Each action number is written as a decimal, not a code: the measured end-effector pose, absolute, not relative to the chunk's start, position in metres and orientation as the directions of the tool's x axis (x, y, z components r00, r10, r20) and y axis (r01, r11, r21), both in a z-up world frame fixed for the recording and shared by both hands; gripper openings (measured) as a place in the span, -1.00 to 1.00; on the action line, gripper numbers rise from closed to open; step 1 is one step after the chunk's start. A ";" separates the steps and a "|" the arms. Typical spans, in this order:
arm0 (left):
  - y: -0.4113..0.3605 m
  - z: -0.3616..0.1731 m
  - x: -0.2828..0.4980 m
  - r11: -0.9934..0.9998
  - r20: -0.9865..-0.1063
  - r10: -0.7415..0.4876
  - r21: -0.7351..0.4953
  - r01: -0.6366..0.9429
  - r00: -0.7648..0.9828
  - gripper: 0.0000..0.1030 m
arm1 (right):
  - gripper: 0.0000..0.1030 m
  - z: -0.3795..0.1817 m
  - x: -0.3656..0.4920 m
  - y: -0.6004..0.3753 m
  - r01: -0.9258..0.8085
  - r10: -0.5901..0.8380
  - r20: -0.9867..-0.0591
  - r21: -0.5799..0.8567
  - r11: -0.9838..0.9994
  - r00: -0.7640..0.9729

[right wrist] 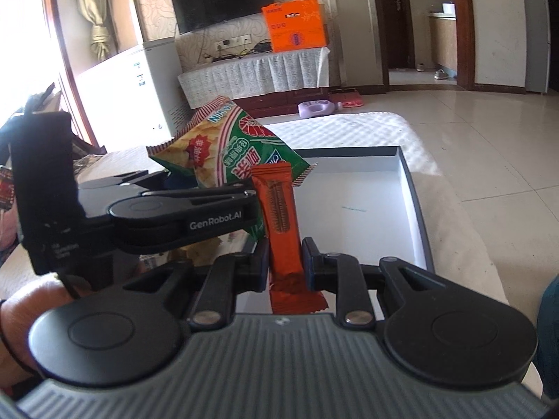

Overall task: Organize snacks
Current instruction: 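Lower chip bag into white box with left tool while right tool holds red stick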

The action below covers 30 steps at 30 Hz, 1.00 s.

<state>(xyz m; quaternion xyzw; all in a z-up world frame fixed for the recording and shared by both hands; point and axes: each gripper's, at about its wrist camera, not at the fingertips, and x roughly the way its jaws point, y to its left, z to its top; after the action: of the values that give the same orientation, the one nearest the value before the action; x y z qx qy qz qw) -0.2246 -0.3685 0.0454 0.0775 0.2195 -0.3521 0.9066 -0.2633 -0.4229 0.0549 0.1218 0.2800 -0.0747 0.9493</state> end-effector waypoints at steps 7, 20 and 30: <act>-0.399 0.029 -0.211 0.700 -0.473 -0.643 -0.042 0.713 0.603 0.37 | -0.54 0.049 -0.267 -0.437 0.269 -0.112 -0.574 0.197 0.943 0.811; -0.444 -0.004 -0.172 0.656 -0.524 -0.667 -0.078 0.751 0.529 0.37 | -0.54 0.038 -0.267 -0.445 0.316 -0.134 -0.628 0.189 0.930 0.767; -0.448 -0.010 -0.161 0.648 -0.549 -0.651 -0.042 0.760 0.524 0.37 | -0.55 0.033 -0.265 -0.443 0.322 -0.134 -0.651 0.179 0.930 0.748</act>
<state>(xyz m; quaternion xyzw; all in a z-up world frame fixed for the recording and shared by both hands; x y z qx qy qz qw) -0.1606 -0.4480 -0.0095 0.1021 0.2690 -0.4068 0.8670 -0.2651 -0.4431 0.0334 0.1411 0.3332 -0.1232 0.9241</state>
